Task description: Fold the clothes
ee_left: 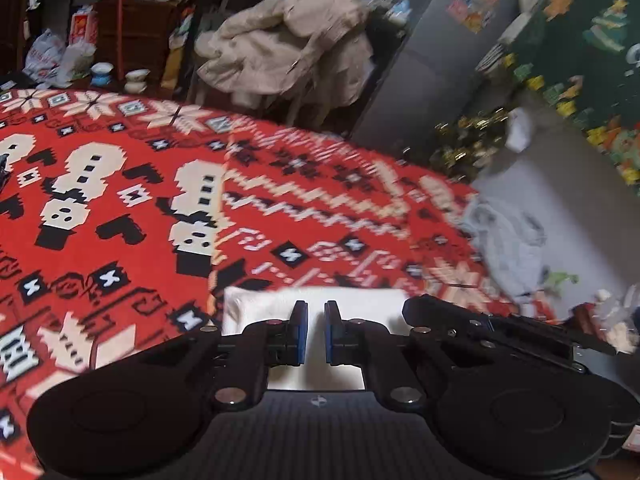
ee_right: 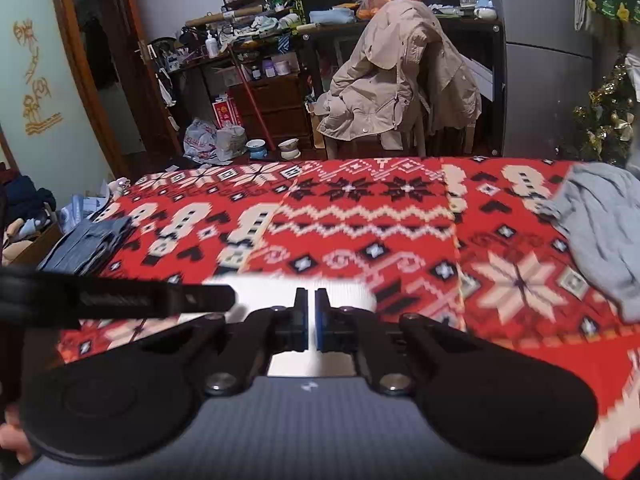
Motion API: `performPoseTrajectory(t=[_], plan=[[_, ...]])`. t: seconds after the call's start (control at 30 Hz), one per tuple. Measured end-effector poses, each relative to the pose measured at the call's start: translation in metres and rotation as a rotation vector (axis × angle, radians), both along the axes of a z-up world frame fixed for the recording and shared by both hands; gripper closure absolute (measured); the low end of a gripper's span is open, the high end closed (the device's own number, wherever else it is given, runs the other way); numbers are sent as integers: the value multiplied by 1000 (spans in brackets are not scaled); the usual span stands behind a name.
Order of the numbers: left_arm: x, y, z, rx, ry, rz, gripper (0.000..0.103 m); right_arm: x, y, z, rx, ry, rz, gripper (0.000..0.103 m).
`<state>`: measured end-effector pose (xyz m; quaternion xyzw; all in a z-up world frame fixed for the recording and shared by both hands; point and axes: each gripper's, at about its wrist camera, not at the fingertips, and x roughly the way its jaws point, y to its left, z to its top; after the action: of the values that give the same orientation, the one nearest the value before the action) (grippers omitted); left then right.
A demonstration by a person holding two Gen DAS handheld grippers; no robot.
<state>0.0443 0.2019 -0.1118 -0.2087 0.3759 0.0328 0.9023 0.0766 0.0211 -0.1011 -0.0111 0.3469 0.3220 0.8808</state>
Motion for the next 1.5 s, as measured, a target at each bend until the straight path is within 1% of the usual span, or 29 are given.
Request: performPoseTrajectory(t=[0.1,0.17,0.2,0.23,0.33,0.47,0.53,0.57,0.73,0.83,0.87,1.0,1.1,1.13,1.17,1.2,1.23,1.27,1.33,1.37,1.4,1.43,1.5], plan=[[-4,7,-8,-13,-4,2,95,13,11,-17,-32,41,-4,99],[-10,12,-11,-26,-15,2,95,6,7,-24,-12,28,1,100],[-12,13,-11,-25,-13,7,100,1,4,-24,-12,20,6,100],[-14,15,-11,-22,-9,13,100,-5,2,-24,-13,14,10,100],[-23,18,-11,-34,-6,23,100,-21,-7,-23,-15,18,18,100],[-45,19,-8,-33,-8,32,100,-50,-22,-23,-26,32,36,100],[-59,18,-6,-24,-18,32,98,-66,-31,-22,-28,31,46,100],[-68,17,-3,-14,-29,29,96,-74,-35,-20,-24,37,50,100],[-106,7,4,-31,-61,-37,96,-102,-51,-17,-17,68,64,99],[-124,-11,3,42,-55,-78,96,-117,-58,-17,-20,80,70,98],[-130,-16,0,56,-47,-93,96,-122,-61,-16,-21,84,72,97],[-155,-22,-13,0,-24,-99,96,-142,-71,-16,-24,100,80,96],[-170,-25,-10,-12,-30,-100,95,-154,-80,-11,-13,95,67,95],[-173,-27,-8,-8,-34,-105,90,-159,-83,-8,-9,90,62,95],[-176,-29,-6,2,-38,-112,85,-162,-87,-6,-4,82,56,92],[-179,-31,-3,13,-43,-120,73,-166,-90,-3,2,72,50,87],[-182,-35,-1,34,-50,-127,65,-169,-94,-1,8,63,46,77],[-185,-38,2,58,-56,-135,63,-172,-97,2,14,53,42,72],[-190,-44,6,103,-62,-150,55,-176,-103,6,15,33,35,68],[-192,-47,8,124,-60,-160,54,-179,-106,8,12,22,28,63],[-194,-49,9,142,-58,-167,51,-181,-109,9,9,13,22,60],[-196,-52,9,158,-56,-174,47,-182,-113,10,11,9,18,54],[-200,-56,9,187,-46,-184,43,-184,-119,12,10,2,11,45]])
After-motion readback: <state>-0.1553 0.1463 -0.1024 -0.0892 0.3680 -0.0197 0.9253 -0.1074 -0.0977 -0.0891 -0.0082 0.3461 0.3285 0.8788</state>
